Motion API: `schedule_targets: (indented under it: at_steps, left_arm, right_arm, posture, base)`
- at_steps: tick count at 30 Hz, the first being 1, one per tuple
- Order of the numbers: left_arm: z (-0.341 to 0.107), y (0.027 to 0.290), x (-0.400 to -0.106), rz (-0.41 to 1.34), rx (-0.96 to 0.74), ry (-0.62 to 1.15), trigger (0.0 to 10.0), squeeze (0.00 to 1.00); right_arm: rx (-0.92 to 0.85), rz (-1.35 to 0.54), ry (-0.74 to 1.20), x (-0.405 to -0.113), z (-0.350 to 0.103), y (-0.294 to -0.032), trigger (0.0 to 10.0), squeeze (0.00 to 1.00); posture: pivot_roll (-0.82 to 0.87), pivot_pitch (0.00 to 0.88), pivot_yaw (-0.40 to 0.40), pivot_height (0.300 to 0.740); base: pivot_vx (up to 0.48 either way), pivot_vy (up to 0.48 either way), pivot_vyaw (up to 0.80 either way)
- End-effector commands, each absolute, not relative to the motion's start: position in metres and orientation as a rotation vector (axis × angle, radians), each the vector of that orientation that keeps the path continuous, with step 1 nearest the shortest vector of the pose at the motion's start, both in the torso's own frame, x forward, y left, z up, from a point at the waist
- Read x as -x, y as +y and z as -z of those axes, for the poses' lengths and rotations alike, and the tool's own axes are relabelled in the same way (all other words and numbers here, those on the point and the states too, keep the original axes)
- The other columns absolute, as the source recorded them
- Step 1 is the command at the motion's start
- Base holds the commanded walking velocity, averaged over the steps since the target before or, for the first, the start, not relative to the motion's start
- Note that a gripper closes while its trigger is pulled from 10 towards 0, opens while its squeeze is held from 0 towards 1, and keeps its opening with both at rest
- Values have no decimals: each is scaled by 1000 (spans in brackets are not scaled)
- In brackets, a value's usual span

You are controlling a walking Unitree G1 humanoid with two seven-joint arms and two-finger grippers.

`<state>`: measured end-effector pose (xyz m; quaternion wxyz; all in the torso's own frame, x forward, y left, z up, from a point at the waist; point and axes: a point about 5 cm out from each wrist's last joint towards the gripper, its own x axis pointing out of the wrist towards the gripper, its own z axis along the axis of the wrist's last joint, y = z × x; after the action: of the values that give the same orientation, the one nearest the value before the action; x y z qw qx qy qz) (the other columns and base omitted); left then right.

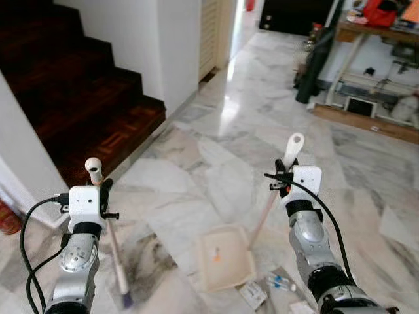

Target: Sweep floor

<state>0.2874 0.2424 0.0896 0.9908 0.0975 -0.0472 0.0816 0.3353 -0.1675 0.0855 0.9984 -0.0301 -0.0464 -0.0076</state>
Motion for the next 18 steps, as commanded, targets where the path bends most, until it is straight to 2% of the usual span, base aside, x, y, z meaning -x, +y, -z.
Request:
schedule_targets:
  at_steps: [1,18]
  left_arm:
    - [-101,241,-290,-158,-205,-151,10000,0]
    - [-101,242,-291,-155,-201,-148,10000,0]
  right_arm:
    - [76,33,-118,-338,-93,-173,10000,0]
    - [76,44,-110,-338,-91,-172,10000,0]
  posture:
    - [113,0,-43,740]
    - [118,0,-40,740]
  base:
    - [0,0,-775]
    - [0,0,-762]
